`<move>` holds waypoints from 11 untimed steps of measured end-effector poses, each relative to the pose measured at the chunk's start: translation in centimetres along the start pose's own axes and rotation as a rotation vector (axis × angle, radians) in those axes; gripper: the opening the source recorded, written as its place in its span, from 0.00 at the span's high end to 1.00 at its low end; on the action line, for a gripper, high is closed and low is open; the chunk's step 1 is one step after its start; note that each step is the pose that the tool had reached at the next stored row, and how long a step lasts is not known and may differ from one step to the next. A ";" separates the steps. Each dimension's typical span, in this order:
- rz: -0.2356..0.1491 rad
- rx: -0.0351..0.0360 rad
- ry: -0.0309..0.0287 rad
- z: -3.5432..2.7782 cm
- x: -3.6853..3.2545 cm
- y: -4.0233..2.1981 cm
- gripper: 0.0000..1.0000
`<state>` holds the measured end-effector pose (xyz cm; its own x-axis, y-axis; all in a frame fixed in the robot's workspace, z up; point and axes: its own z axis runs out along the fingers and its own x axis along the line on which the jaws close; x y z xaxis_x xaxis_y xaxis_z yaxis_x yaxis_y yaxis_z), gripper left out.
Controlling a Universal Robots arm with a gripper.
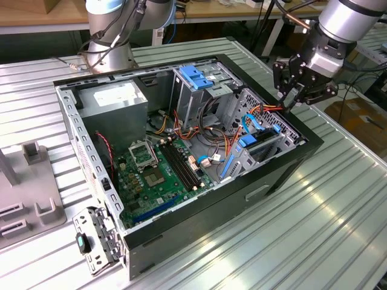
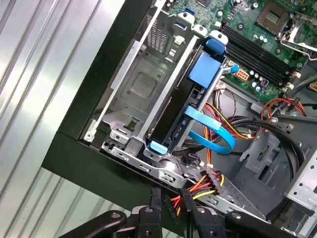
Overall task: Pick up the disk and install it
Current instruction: 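Insert the second disk wire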
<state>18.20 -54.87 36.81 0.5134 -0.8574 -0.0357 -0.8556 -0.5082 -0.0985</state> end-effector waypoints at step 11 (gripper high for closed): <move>-0.124 -0.0044 -0.0124 0.22 0.32 -0.68 0.70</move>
<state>18.97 -54.78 36.65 0.6163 -0.7867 -0.0358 -0.7856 -0.6109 -0.0986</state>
